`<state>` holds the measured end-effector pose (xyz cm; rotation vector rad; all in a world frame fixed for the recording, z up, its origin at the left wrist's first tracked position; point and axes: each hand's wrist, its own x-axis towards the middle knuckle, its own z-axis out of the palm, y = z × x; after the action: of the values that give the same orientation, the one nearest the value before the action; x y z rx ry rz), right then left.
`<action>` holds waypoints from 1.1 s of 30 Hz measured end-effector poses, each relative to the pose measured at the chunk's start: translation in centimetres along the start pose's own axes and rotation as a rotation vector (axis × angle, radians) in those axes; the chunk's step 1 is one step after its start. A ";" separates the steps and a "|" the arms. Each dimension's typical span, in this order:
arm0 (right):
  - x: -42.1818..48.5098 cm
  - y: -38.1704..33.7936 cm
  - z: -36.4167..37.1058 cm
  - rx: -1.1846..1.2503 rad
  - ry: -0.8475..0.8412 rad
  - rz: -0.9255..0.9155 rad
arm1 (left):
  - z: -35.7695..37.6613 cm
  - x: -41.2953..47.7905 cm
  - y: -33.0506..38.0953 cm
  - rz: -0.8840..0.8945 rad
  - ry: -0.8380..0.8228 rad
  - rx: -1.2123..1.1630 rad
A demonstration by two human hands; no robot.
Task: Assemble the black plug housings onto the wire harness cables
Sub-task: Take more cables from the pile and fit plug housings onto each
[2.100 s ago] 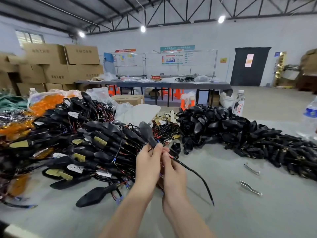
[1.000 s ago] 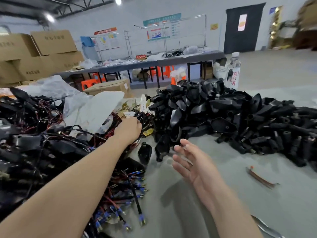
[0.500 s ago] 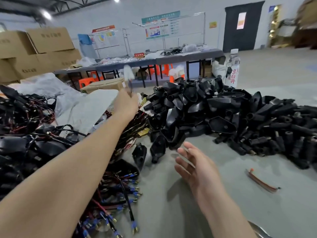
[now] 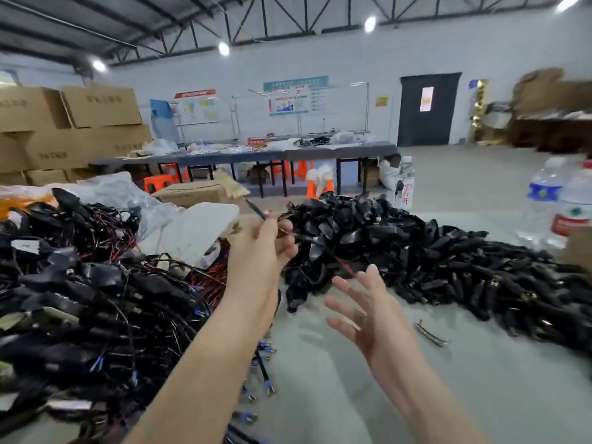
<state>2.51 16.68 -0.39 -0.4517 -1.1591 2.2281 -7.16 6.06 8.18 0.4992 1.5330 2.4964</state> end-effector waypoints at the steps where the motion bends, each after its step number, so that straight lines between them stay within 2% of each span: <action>1: -0.8 -0.1 -0.4 -0.044 0.050 0.001 | -1.1 -1.6 -1.4 -0.075 0.014 -0.042; 4: -3.4 0.2 -2.0 -0.229 0.154 0.008 | -3.4 -5.4 -5.0 -0.244 0.090 -0.091; 8: -6.3 1.0 -4.1 -0.359 0.165 0.035 | -5.5 -8.2 -7.6 -0.349 0.211 -0.067; 9: -6.8 1.1 -4.7 -0.430 0.154 0.018 | -6.0 -8.6 -8.2 -0.338 0.267 0.021; 11: -7.3 1.1 -5.8 -0.545 0.151 -0.026 | -6.6 -9.4 -9.3 -0.236 0.350 0.364; 13: -7.3 0.7 -6.8 -0.570 0.164 -0.058 | -6.2 -10.3 -10.2 -0.072 0.263 0.611; 15: -7.0 0.2 -7.6 -0.570 0.183 -0.084 | -4.8 -10.9 -11.3 0.085 0.050 0.786; 17: -6.1 -0.3 -8.2 -0.589 0.203 -0.107 | -3.3 -10.9 -13.3 0.228 -0.184 1.066; 19: -4.9 -0.7 -8.8 -0.671 0.214 -0.138 | -2.5 -10.4 -15.1 0.317 -0.320 1.306; 21: -3.0 -1.1 -9.4 -0.826 0.222 -0.192 | -2.0 -9.6 -16.3 0.343 -0.388 1.458; 23: -0.7 -1.8 -10.0 -1.007 0.226 -0.253 | -1.7 -8.6 -16.8 0.324 -0.386 1.551; 27: 4.6 -2.9 -10.3 -1.223 0.230 -0.328 | -1.6 -6.8 -17.2 0.243 -0.346 1.583; 30: 8.6 -2.9 -10.4 -1.403 0.247 -0.333 | -1.9 -5.7 -17.5 0.237 -0.333 1.577; 33: 12.1 -2.5 -10.4 -1.474 0.300 -0.284 | -2.1 -4.7 -17.5 0.216 -0.257 1.513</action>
<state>-0.44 31.96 -4.59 -1.0105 -2.3073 0.6822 -4.13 10.87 -9.19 1.0725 3.0141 0.7789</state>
